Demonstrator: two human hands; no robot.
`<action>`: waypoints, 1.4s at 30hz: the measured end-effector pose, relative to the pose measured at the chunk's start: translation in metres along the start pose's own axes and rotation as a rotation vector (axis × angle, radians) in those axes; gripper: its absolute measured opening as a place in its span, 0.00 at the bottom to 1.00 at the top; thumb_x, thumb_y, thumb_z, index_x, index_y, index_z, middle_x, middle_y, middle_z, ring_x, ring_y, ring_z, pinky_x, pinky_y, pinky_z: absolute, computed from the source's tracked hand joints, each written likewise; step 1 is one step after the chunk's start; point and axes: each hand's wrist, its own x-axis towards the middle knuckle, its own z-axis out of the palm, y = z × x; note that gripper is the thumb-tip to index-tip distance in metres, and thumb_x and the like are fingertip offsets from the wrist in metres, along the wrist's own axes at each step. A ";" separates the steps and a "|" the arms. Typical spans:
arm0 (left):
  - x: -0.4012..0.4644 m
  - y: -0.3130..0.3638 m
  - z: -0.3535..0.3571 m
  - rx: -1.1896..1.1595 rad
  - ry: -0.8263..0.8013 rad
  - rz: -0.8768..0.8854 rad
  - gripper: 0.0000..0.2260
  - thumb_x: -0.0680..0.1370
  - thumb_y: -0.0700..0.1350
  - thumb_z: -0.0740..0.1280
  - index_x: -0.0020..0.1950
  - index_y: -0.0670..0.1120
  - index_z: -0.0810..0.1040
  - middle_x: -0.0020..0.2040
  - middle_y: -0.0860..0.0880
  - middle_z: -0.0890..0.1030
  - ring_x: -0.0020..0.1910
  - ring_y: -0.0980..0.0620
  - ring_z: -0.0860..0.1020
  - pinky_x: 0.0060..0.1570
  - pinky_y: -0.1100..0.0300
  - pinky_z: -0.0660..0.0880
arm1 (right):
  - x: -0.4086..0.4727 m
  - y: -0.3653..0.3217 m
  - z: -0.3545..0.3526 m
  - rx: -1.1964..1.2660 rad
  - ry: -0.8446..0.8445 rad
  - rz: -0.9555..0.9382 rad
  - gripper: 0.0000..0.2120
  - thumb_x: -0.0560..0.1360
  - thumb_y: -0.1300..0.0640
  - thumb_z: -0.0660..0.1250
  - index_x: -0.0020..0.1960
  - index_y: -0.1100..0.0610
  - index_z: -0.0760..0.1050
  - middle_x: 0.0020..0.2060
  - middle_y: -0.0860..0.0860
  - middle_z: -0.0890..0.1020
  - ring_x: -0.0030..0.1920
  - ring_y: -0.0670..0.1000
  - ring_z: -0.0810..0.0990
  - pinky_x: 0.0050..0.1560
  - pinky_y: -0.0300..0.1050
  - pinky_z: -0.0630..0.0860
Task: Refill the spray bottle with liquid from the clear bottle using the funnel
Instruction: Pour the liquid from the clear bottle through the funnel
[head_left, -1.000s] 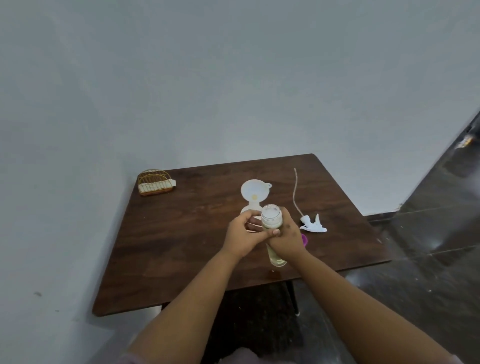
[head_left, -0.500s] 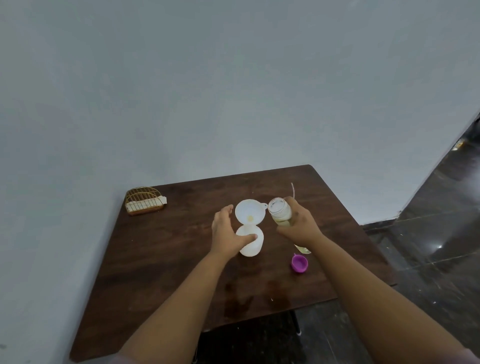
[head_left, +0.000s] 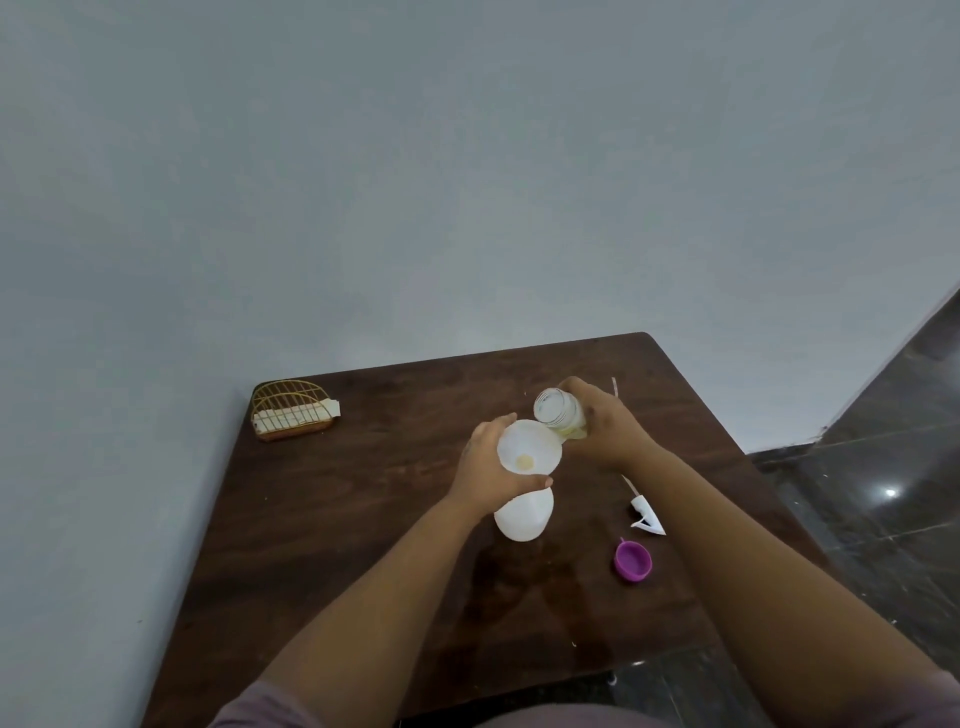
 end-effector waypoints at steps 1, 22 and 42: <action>0.001 0.000 0.000 -0.012 -0.003 -0.003 0.44 0.61 0.55 0.81 0.73 0.53 0.66 0.70 0.52 0.69 0.66 0.48 0.71 0.64 0.44 0.73 | 0.002 0.001 0.000 -0.018 -0.004 -0.016 0.22 0.62 0.62 0.78 0.51 0.53 0.72 0.45 0.50 0.79 0.44 0.50 0.77 0.42 0.40 0.75; 0.000 0.002 0.012 -0.122 0.042 -0.036 0.38 0.61 0.52 0.81 0.67 0.54 0.70 0.62 0.53 0.72 0.59 0.51 0.75 0.57 0.47 0.78 | 0.035 0.022 0.004 -0.306 -0.173 -0.182 0.25 0.63 0.57 0.75 0.54 0.49 0.68 0.48 0.48 0.77 0.49 0.52 0.74 0.51 0.53 0.75; 0.001 0.001 0.014 -0.104 0.078 -0.031 0.36 0.61 0.50 0.82 0.67 0.55 0.71 0.61 0.53 0.73 0.58 0.52 0.75 0.56 0.49 0.78 | 0.040 0.016 -0.005 -0.346 -0.190 -0.241 0.23 0.63 0.55 0.76 0.55 0.53 0.71 0.47 0.51 0.77 0.49 0.54 0.74 0.52 0.51 0.73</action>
